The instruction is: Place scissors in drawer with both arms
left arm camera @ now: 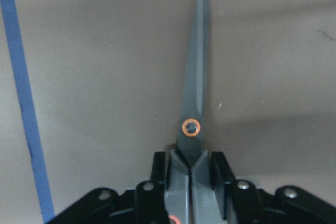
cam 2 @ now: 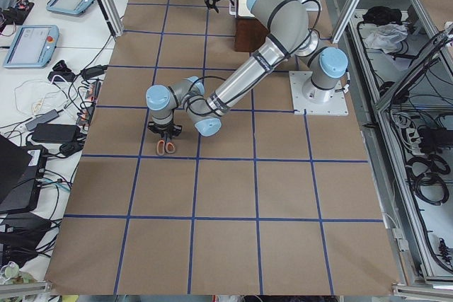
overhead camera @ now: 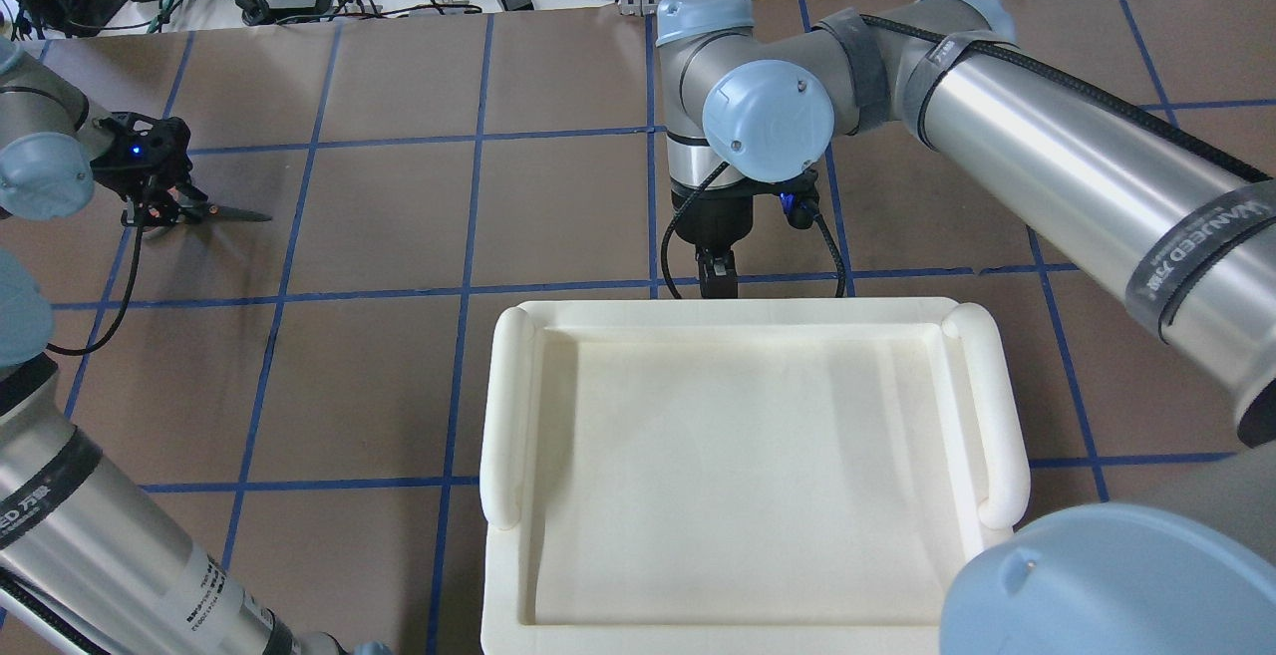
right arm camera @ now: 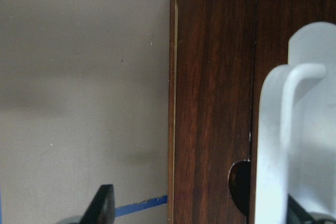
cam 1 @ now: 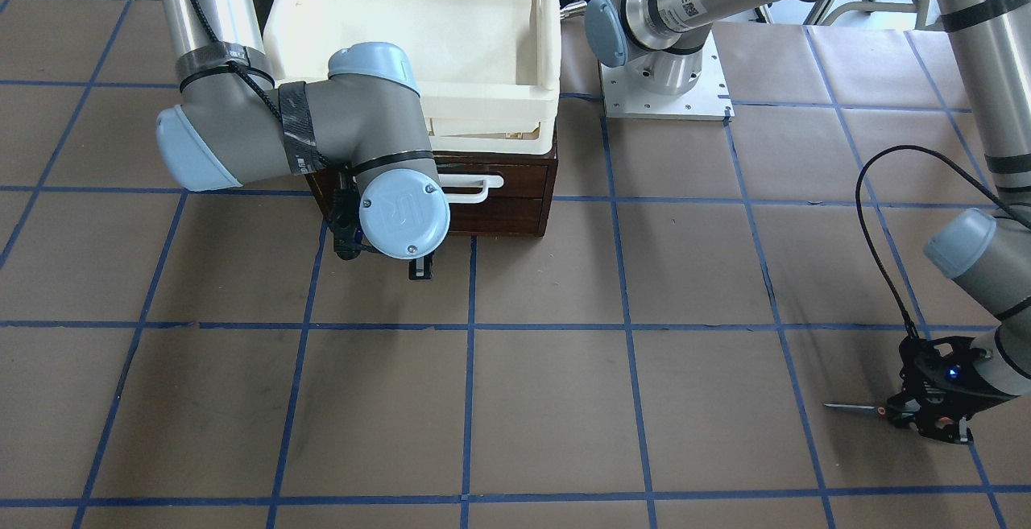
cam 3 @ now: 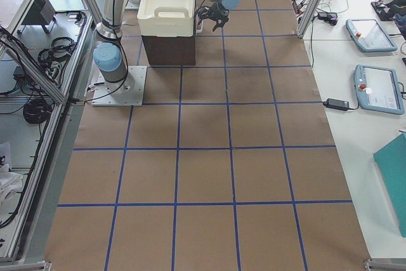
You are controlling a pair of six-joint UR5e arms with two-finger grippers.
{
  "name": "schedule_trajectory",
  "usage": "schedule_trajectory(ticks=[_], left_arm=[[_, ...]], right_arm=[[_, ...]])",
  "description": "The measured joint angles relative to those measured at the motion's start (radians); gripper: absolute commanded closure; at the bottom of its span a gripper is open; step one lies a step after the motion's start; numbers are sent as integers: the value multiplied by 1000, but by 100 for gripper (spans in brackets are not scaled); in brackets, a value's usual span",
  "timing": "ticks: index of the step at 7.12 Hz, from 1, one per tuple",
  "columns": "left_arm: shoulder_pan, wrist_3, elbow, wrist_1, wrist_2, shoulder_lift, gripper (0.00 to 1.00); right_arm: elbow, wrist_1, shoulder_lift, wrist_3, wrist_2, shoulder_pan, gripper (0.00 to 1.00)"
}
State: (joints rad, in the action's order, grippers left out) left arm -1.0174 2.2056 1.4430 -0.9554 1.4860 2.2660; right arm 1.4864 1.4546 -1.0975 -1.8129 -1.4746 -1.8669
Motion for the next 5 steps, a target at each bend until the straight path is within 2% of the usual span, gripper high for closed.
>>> schedule_trajectory(ticks=[2, 5], left_arm=[[-32, -24, -1, -83, -1, -69, 100], [-101, -79, -1, -303, 17, -260, 100]], right_arm=[[0, 3, 10, 6, 4, 0, 0], [-1, 83, 9, 15, 15, 0, 0]])
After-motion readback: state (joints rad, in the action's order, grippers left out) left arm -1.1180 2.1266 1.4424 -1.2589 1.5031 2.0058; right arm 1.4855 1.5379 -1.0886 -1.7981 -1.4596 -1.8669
